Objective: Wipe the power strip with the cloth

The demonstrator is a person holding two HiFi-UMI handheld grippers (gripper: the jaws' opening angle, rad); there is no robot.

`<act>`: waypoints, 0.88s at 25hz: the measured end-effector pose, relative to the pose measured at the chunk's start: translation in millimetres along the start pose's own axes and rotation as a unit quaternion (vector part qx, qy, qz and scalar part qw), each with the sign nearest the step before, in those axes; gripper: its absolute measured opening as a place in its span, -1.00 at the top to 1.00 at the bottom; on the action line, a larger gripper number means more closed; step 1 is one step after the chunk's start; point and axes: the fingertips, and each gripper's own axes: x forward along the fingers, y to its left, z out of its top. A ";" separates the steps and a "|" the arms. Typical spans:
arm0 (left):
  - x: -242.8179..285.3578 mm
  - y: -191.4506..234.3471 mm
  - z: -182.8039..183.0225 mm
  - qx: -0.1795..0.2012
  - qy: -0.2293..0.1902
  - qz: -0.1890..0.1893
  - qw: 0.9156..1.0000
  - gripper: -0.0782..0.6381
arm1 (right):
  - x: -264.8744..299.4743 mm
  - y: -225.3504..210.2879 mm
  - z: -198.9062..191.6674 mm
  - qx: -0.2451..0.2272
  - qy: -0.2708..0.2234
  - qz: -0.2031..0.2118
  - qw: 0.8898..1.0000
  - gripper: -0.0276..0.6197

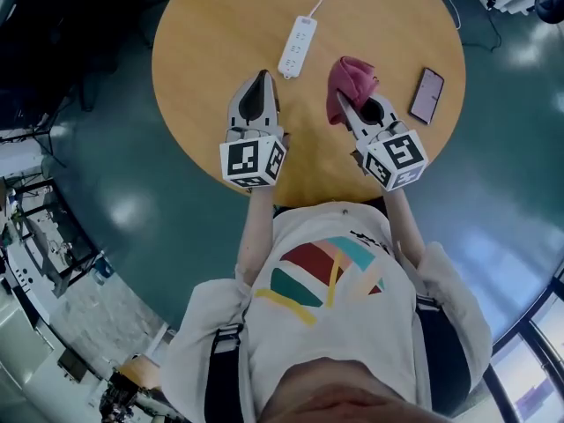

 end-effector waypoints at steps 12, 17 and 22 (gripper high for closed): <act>-25.8 -13.0 2.0 0.037 0.006 -0.029 0.999 0.67 | -15.7 21.4 3.3 -0.038 -0.013 -0.026 0.999 0.80; -24.9 -15.7 8.4 0.040 0.000 -0.038 0.998 0.67 | -12.1 22.9 -2.9 -0.058 0.006 -0.032 0.998 0.80; -18.2 -16.2 5.2 0.042 -0.001 -0.044 0.998 0.67 | -10.1 22.0 -5.3 -0.063 0.005 -0.031 0.998 0.80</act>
